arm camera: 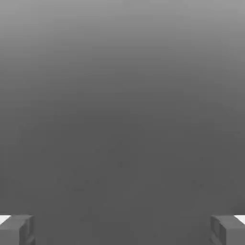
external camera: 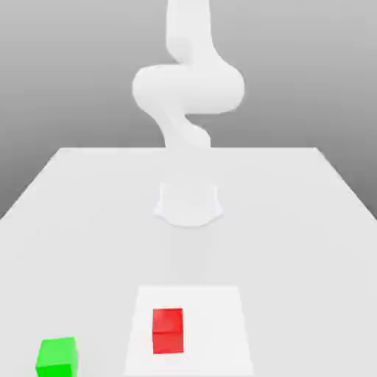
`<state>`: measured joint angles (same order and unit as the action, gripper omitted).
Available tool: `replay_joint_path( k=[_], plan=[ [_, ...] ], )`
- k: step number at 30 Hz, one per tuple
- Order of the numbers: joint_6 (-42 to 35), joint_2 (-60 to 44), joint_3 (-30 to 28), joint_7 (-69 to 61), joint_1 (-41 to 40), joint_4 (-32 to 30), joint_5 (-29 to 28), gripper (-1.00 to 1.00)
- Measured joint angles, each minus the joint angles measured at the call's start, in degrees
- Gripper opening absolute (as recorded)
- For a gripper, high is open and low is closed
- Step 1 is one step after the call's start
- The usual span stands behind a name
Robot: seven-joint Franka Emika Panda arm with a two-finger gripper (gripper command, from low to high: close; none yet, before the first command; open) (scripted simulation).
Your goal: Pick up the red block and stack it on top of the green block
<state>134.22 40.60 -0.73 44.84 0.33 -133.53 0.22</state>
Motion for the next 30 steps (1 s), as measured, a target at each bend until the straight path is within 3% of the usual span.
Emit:
replay_joint_path(
  k=[22,27,28,30],
  plan=[
    [21.6,-46.0,-3.9,-8.4,0.3,-15.3,1.4,0.0],
    [29.5,-56.1,-2.7,-9.9,-0.6,-14.6,3.1,0.0],
    [31.2,-58.2,-2.3,-10.2,-1.0,-14.3,3.4,-1.0],
    [31.2,-58.2,-2.3,-10.2,-1.0,-14.3,3.4,-1.0]
  ],
)
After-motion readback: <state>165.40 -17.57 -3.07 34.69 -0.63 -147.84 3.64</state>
